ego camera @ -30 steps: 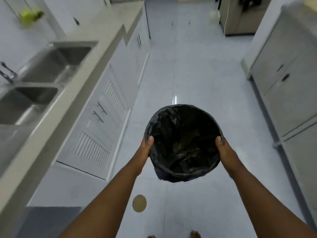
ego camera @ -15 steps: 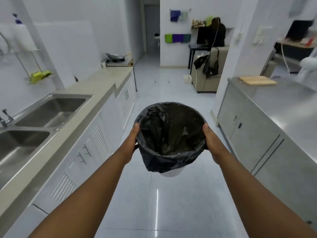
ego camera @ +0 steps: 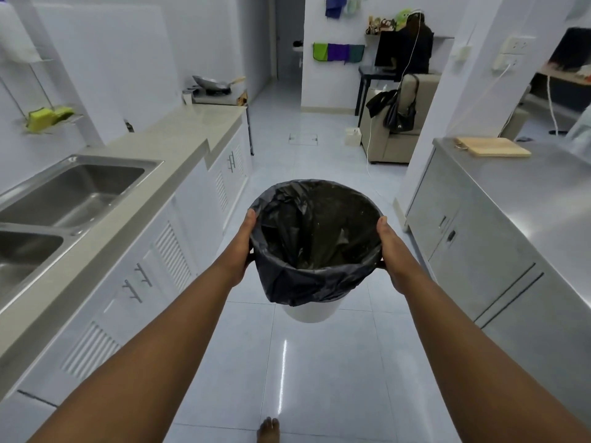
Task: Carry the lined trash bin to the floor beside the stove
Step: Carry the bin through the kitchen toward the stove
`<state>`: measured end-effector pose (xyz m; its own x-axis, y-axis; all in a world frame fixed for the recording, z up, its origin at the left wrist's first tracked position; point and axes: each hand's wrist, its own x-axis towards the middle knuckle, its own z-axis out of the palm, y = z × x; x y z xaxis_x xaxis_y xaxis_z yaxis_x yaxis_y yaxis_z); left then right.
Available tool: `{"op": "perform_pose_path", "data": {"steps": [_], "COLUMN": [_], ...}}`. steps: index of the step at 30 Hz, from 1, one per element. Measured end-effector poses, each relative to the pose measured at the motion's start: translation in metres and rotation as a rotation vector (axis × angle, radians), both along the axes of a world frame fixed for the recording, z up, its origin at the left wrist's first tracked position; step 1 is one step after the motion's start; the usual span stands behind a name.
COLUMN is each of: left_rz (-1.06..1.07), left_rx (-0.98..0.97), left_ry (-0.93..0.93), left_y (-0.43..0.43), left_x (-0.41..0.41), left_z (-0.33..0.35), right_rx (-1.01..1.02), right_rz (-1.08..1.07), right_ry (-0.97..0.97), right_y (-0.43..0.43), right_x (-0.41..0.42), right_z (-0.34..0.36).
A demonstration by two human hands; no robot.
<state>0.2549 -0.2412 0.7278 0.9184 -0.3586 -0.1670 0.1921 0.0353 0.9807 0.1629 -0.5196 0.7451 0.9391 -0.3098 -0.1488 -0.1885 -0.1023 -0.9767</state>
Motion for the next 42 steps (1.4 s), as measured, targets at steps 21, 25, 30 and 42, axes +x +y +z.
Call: {"op": "perform_pose_path", "data": {"steps": [21, 25, 30, 42], "left_rz": [-0.069, -0.051, -0.008, 0.131], "left_rx": [-0.083, -0.076, -0.061, -0.165], "left_ry": [-0.019, -0.018, 0.006, 0.056], "left_y": [-0.047, -0.074, -0.114, -0.207], "left_x": [0.278, 0.325, 0.395, 0.543], "left_z": [-0.003, -0.009, -0.007, -0.006], "right_rx": [0.033, 0.044, 0.023, 0.108], "right_rz": [-0.14, -0.162, -0.083, -0.026], "right_ry": [0.002, 0.005, -0.016, 0.013], "right_y": [-0.032, -0.056, -0.095, -0.198], "right_x": [0.261, 0.311, 0.386, 0.563], "right_z": [-0.003, -0.008, -0.016, -0.017]}}
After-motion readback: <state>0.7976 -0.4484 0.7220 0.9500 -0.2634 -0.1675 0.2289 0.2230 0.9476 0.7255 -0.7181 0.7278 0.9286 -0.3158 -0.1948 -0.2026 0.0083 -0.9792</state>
